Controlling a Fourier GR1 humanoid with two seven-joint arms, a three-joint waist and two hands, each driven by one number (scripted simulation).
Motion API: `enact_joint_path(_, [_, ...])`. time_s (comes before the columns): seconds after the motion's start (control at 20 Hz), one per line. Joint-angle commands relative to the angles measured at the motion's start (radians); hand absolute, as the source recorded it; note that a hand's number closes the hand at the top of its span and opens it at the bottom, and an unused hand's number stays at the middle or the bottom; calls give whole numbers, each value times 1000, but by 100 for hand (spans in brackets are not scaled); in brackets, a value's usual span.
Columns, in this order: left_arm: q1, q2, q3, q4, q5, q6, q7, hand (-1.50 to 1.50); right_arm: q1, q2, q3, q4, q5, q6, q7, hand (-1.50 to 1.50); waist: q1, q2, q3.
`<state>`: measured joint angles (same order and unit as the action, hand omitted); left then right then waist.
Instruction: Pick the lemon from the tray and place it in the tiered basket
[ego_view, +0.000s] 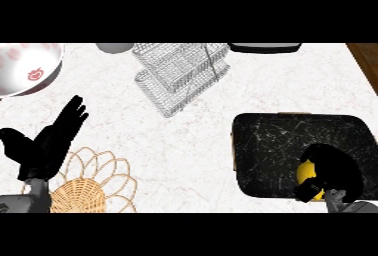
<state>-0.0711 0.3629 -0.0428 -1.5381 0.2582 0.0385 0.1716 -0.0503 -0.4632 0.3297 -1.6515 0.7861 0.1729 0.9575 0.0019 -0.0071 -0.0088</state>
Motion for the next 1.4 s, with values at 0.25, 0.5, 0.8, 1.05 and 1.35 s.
enact_joint_path(0.25, [19, -45, -2, -18, -44, -7, 6, 0, 80, 8, 52, 3, 145, -19, -41, 150, -4, 6, 9])
enact_joint_path(0.5, [0, -19, 50, 40, -16, -60, -32, 0, 145, 177, 141, -144, 230, -11, 191, 150, -11, 5, 8])
enact_joint_path(0.8, [-2, -38, 27, -18, -57, -13, 28, 0, 140, 171, 156, -236, 483, -186, 159, 150, -11, 2, 9])
enact_joint_path(1.05, [1, -56, 28, -1, -58, -4, 13, 0, -11, 269, 129, -350, 578, -316, 129, 150, -8, 0, 8])
enact_joint_path(1.35, [-5, -71, 21, -3, -71, -5, 18, 0, -87, 360, 231, -535, 709, -212, 134, 150, -5, 4, 8])
